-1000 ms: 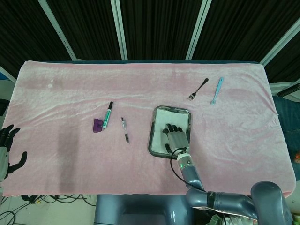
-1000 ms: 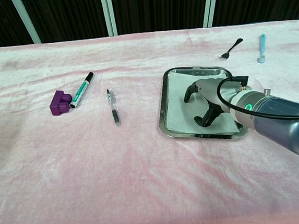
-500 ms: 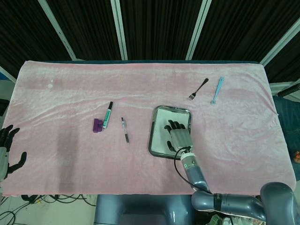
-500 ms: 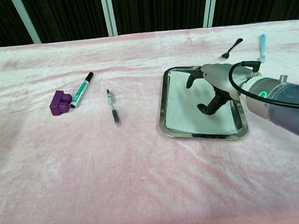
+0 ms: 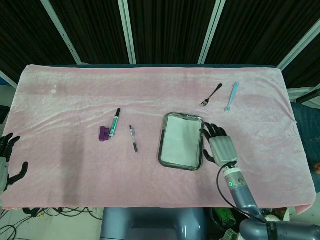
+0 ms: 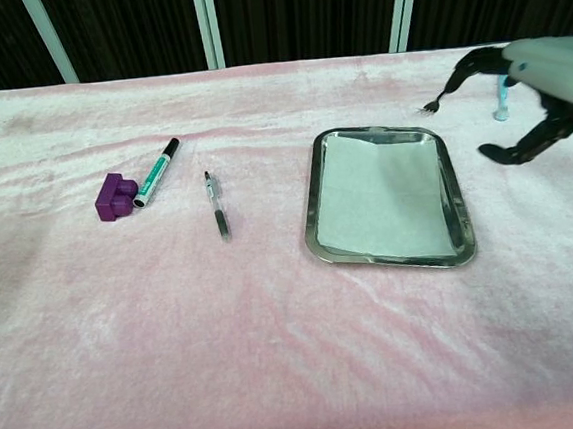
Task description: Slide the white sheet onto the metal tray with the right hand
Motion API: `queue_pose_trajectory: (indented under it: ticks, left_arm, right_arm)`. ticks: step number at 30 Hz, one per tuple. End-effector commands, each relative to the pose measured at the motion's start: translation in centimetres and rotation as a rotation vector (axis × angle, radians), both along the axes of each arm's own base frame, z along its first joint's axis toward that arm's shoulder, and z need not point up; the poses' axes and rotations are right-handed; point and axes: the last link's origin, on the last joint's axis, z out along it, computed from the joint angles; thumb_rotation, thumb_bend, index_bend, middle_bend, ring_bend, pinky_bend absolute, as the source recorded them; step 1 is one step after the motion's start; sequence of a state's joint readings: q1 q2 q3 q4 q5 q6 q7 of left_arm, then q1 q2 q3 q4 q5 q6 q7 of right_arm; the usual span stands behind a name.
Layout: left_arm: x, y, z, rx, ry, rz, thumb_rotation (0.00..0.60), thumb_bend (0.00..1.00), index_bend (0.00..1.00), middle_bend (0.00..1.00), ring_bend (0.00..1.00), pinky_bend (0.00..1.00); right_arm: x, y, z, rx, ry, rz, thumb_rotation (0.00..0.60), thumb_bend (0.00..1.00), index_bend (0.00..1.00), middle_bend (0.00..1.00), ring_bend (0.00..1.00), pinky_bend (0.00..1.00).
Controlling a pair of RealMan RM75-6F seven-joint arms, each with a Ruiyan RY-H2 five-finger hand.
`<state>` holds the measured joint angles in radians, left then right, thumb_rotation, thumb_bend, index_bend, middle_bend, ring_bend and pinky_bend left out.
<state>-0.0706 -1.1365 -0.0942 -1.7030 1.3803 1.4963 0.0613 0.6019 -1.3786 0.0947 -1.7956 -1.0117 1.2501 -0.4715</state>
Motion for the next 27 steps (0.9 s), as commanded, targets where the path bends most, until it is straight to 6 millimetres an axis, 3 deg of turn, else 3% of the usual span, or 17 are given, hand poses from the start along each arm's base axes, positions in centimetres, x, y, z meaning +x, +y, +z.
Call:
queue_pose_trajectory:
  ticks: [1,7,14,22,27]
  left_arm:
    - [0.1,0.0,0.0,0.001,0.004,-0.004,0.600,0.41,0.12,0.03,0.00,0.00]
    - [0.3,-0.1,-0.1,0.006,0.011,-0.016,0.600,0.41,0.12,0.03,0.00,0.00]
    - [0.2,-0.2,0.1,0.014,0.007,-0.013,0.600,0.41,0.12,0.03,0.00,0.00]
    - [0.2,0.0,0.2,0.015,0.008,-0.015,0.600,0.41,0.12,0.03,0.00,0.00]
    - [0.2,0.0,0.0,0.007,0.020,-0.020,0.600,0.41,0.12,0.03,0.00,0.00]
  right_arm:
    - [-3.5,2.4,3.7,-0.047,-0.026,-0.017,0.600,0.29,0.22,0.06,0.08,0.17]
    - [-7.3,5.2,6.7,-0.113,-0.006,-0.030,0.600,0.29,0.21,0.06,0.08,0.17]
    - [-11.1,10.8,8.7,-0.230,0.008,-0.064,0.600,0.29,0.20,0.06,0.08,0.17]
    - [-12.0,15.0,8.8,-0.327,0.014,-0.060,0.600,0.29,0.20,0.06,0.08,0.17]
    - [-11.8,15.6,9.2,-0.353,0.037,-0.049,0.600,0.29,0.20,0.06,0.08,0.17]
